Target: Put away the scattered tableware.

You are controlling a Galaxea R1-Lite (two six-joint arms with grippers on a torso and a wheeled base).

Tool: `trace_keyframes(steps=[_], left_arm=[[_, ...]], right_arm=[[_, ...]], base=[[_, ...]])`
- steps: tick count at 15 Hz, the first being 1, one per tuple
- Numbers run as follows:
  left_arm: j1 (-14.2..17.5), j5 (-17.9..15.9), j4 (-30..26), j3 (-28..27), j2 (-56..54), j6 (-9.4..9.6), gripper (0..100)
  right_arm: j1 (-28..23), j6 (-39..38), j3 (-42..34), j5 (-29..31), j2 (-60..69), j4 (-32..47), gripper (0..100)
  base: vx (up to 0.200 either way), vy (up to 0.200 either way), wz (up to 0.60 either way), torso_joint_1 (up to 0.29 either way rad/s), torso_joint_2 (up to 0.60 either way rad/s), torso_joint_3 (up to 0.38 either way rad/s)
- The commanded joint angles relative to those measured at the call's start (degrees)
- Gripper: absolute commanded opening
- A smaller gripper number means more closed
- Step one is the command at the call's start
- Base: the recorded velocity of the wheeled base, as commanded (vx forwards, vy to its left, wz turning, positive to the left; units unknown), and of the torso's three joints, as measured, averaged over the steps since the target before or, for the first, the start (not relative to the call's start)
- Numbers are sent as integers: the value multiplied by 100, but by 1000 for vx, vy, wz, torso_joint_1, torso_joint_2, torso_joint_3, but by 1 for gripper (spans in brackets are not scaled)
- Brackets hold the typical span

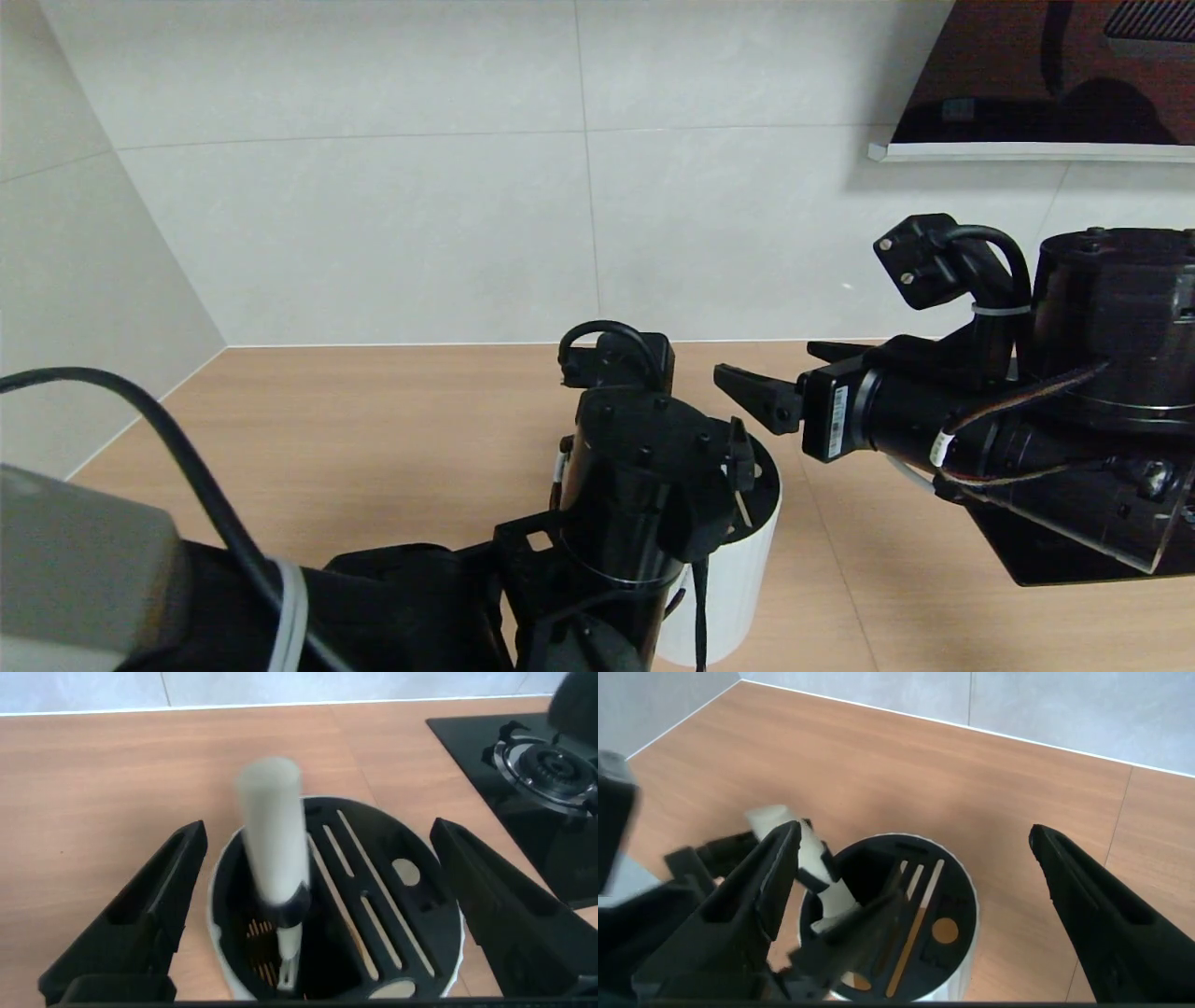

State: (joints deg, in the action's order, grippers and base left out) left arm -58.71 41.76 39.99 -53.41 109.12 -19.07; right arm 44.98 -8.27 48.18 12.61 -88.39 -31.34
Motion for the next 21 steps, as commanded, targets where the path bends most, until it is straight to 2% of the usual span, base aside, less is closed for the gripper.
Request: trace_keyframes(steps=[1, 4, 5, 7, 8, 9, 10, 12, 13, 15, 16, 17, 18, 19, 20, 21], left_arm=[[35, -125, -70, 278, -629, 122, 100], [114, -687, -263, 639, -1657, 333, 100], [202, -968, -659, 832, -2281, 615, 100], [316, -1276, -975, 876, -2896, 659, 100], [457, -1408, -1028, 876, -3230, 667, 100], [518, -1461, -1054, 885, -3362, 667, 100], [677, -1469, -1160, 964, -3661, 746, 100], [852, -1505, -1177, 1183, -4250, 957, 100], [1090, -1593, -1195, 1210, -4522, 1019, 100], [1819, -1707, -1265, 1403, -5146, 1063, 100], [2065, -1707, -1415, 1570, -5533, 1203, 100], [2162, -1707, -1494, 1641, -5682, 1283, 100], [2830, -1803, -2056, 2098, -6702, 2030, 100], [3058, -2032, -2267, 2238, -7150, 2276, 100], [3331, -2340, -2496, 2308, -7607, 2381, 100], [3735, -2638, -2891, 2300, -8170, 2381, 100]], right_arm=[[-25, 0, 7, -4, 24, -3, 100], [-104, 0, 16, 5, 85, -3, 100], [-157, 0, -1, 5, 138, -3, 100], [-271, 36, -45, 49, 279, -3, 100], [-508, 27, -133, 67, 455, -74, 100], [-710, 36, -142, 67, 569, -74, 100], [-1071, 27, -168, 40, 991, -74, 100], [-1466, 36, -485, 31, 1571, -65, 100], [-1607, 36, -775, 23, 1914, -56, 100], [-1888, 132, -1372, -12, 2652, -3, 100], [-2029, 211, -1592, -65, 2986, -3, 100], [-2073, 238, -1662, -83, 3091, 5, 100], [-2231, 299, -1996, -83, 3777, 40, 100], [-2327, 299, -2146, -74, 4085, 67, 100], [-2450, 343, -2313, -74, 4445, 190, 100], [-2653, 466, -2497, -74, 4990, 559, 100]], base=[[0, 0, 0, 0, 0, 0], [0, 0, 0, 0, 0, 0], [0, 0, 0, 0, 0, 0], [0, 0, 0, 0, 0, 0], [0, 0, 0, 0, 0, 0], [0, 0, 0, 0, 0, 0], [0, 0, 0, 0, 0, 0], [0, 0, 0, 0, 0, 0], [0, 0, 0, 0, 0, 0], [0, 0, 0, 0, 0, 0], [0, 0, 0, 0, 0, 0], [0, 0, 0, 0, 0, 0], [0, 0, 0, 0, 0, 0], [0, 0, 0, 0, 0, 0], [0, 0, 0, 0, 0, 0], [0, 0, 0, 0, 0, 0]])
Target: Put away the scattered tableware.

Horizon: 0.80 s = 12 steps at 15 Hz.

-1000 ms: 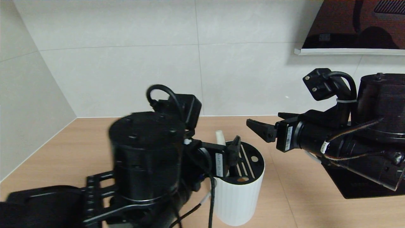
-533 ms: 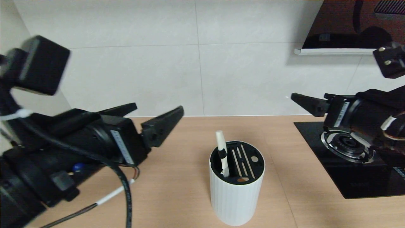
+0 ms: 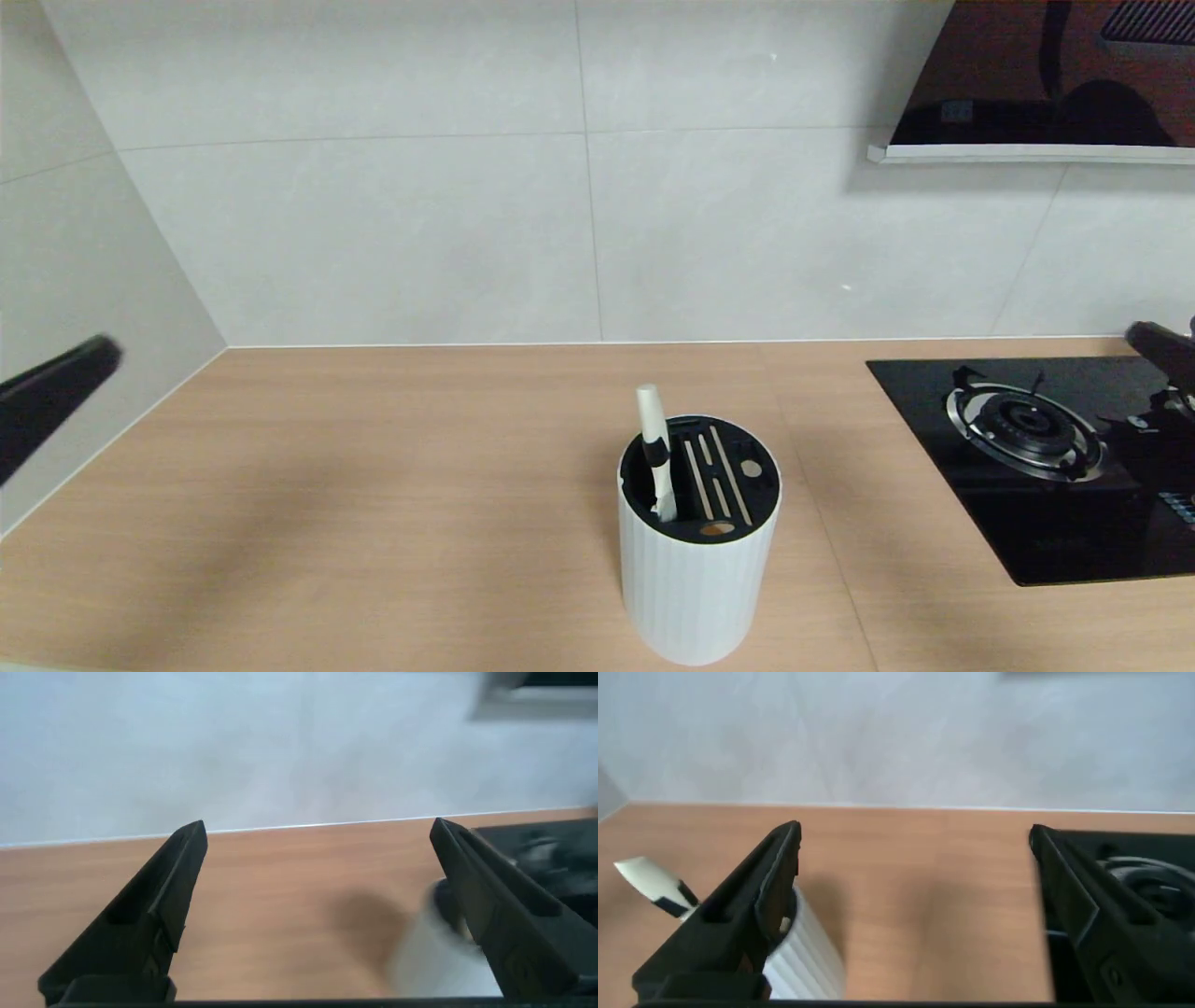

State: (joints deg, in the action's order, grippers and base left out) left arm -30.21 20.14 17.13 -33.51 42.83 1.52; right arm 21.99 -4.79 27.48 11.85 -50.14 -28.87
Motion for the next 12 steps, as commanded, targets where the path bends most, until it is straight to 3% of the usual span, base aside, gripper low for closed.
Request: trace_keyframes(steps=[1, 3, 6, 8, 12], left_arm=[[1026, -537, -869, 275, -1830, 322, 100], [1395, -599, -1599, 64, -2516, 322, 100], [2116, -1030, -1959, 143, -3245, 322, 100], [2529, -1197, -2240, 170, -3615, 331, 100], [3118, -1214, -2346, 565, -4098, 94, 100]], right_arm=[[-424, 180, -489, 2, 1472, 566, 100], [-600, 488, -533, 46, 2606, 1498, 100], [-1206, 962, -586, -7, 3898, 2228, 100], [-1338, 1217, -594, -7, 4443, 2359, 100], [-2103, 1129, -805, 10, 4785, 2368, 100]], base=[[0, 0, 0, 0, 0, 0], [0, 0, 0, 0, 0, 0], [0, 0, 0, 0, 0, 0], [0, 0, 0, 0, 0, 0], [0, 0, 0, 0, 0, 0]])
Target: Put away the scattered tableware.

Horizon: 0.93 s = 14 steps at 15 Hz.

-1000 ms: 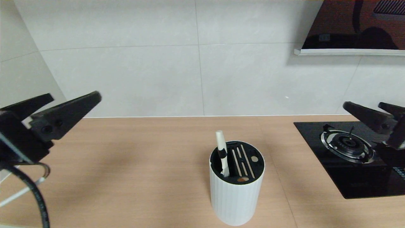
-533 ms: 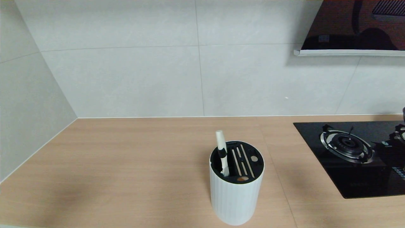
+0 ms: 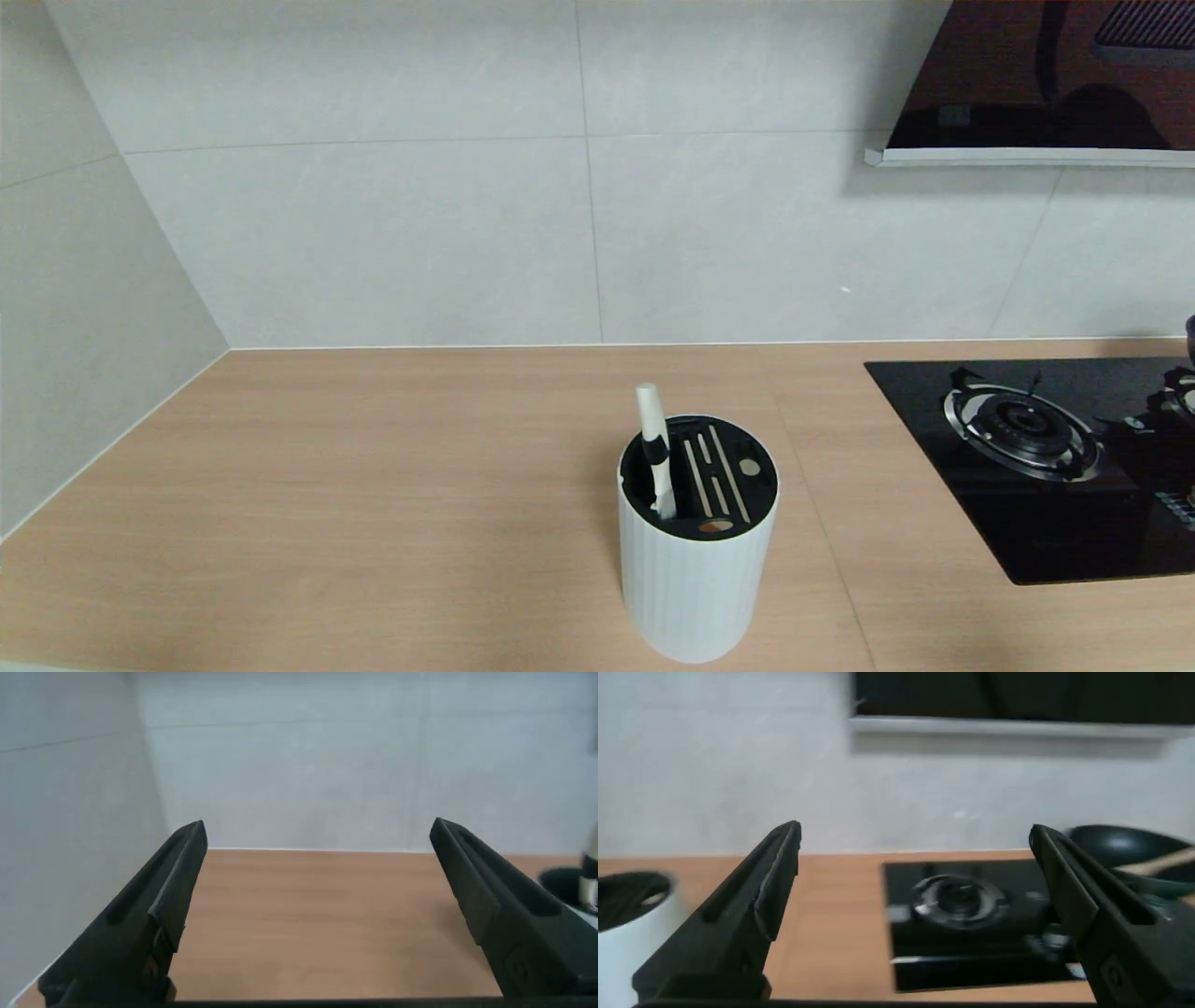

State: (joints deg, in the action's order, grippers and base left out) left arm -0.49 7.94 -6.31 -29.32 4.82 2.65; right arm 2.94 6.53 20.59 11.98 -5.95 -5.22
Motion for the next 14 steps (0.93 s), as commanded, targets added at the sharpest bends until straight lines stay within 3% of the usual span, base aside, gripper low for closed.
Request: trace_keyframes(steps=[1, 5, 6, 8, 10, 12, 14], left_arm=[[145, 68, 16, 286, -297, -27, 100], [110, 191, 34, 1042, -455, 69, 100], [84, 173, 43, 1271, -482, 201, 100], [84, 103, 605, 1895, -482, 333, 100], [84, -319, 1036, 2457, -482, 359, 100], [84, -363, 1071, 2844, -482, 342, 100], [84, -750, 886, 2932, -482, 228, 100]], right_arm=[[-267, -3, -319, -21, 595, 12, 100], [-276, -267, -1743, -179, 595, -41, 100], [-276, -275, -1997, -267, 595, -93, 100], [-276, -530, -2059, -504, 595, 3, 100], [-276, -592, -2059, -768, 595, 320, 100], [-276, -636, -2059, -864, 595, 276, 100], [-276, -592, -2050, -1119, 595, 557, 100]], base=[[0, 0, 0, 0, 0, 0], [0, 0, 0, 0, 0, 0], [0, 0, 0, 0, 0, 0], [0, 0, 0, 0, 0, 0], [0, 0, 0, 0, 0, 0], [0, 0, 0, 0, 0, 0], [0, 0, 0, 0, 0, 0]])
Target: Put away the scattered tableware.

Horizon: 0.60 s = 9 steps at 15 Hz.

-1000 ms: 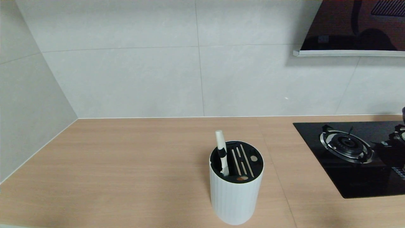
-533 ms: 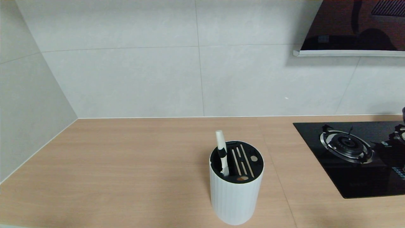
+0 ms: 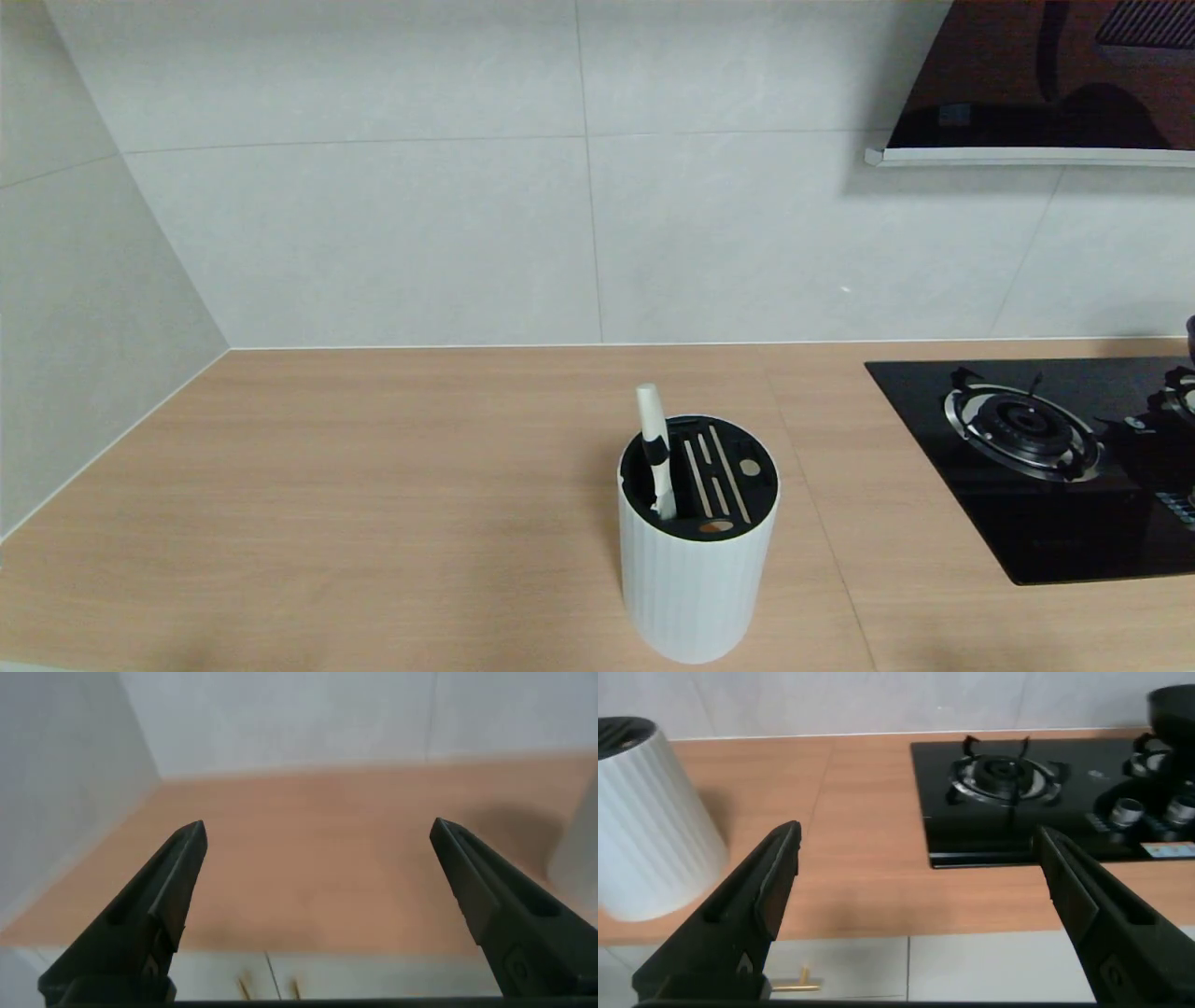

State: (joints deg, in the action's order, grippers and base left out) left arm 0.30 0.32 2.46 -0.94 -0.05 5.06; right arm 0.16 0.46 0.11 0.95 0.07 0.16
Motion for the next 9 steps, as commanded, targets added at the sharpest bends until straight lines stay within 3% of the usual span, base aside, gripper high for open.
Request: trace_keyframes(steps=[1, 5, 7, 9], left_arm=[[-4, -234, -211, 94, 14, -58, 100], [-39, -251, -246, 94, 5, -190, 100], [-39, -251, -246, 94, 5, -436, 100], [-39, -251, -246, 94, 5, -427, 100]], right_arm=[[2, 15, 24, -165, -7, 107, 100], [2, -2, 7, -288, -7, 46, 100], [2, -2, 7, -288, -7, 46, 100], [2, -11, 7, -288, -7, 46, 100]], base=[[0, 0, 0, 0, 0, 0], [0, 0, 0, 0, 0, 0], [0, 0, 0, 0, 0, 0], [0, 0, 0, 0, 0, 0]])
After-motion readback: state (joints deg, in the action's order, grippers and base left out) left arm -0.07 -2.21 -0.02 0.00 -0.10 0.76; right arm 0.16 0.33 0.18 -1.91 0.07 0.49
